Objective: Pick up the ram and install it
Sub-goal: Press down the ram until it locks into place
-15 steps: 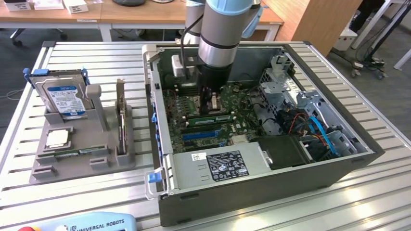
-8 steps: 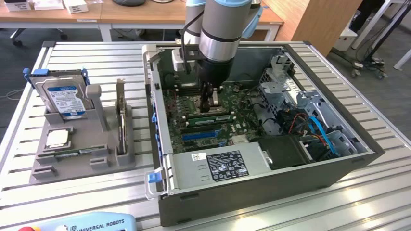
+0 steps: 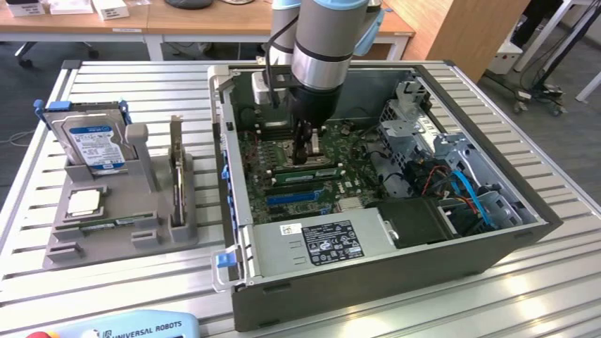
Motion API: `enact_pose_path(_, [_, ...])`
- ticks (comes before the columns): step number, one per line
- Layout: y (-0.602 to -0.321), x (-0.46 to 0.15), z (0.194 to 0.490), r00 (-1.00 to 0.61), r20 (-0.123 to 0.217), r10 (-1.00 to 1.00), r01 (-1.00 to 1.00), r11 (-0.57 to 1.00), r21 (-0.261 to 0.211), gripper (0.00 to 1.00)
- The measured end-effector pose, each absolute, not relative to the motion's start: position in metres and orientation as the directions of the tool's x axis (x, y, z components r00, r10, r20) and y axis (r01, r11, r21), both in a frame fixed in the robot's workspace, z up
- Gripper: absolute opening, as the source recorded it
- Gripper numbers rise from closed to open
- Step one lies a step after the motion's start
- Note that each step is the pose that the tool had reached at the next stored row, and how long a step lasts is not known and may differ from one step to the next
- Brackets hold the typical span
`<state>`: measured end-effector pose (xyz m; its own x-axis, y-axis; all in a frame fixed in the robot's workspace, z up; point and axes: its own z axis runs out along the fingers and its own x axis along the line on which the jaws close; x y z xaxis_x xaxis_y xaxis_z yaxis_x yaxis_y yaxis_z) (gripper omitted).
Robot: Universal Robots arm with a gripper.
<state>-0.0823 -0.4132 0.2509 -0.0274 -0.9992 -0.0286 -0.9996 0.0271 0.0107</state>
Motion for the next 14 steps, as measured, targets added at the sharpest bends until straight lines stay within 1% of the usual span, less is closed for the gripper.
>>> enact_pose_path(14, [-0.413, -0.059, 0.251, -0.027, -0.029, -0.999, -1.0, 0.027, 0.011, 0.1])
